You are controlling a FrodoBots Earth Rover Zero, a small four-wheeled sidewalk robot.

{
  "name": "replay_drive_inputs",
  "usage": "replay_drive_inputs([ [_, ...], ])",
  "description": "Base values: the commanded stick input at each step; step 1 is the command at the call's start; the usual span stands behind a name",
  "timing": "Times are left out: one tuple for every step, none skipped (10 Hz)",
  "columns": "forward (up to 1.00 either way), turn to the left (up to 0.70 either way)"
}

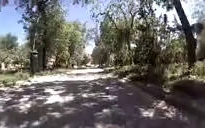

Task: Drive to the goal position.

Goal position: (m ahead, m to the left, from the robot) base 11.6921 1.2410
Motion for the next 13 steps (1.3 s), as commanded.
replay_drive_inputs([
  [0.70, 0.01],
  [0.70, 0.01],
  [0.70, 0.01],
  [0.70, 0.01],
  [0.70, 0.19],
  [0.70, 0.31],
  [0.70, 0.34],
  [0.70, 0.22],
  [0.70, 0.01],
  [0.70, 0.01],
  [0.70, 0.01],
  [0.70, 0.01],
  [0.70, 0.01],
])
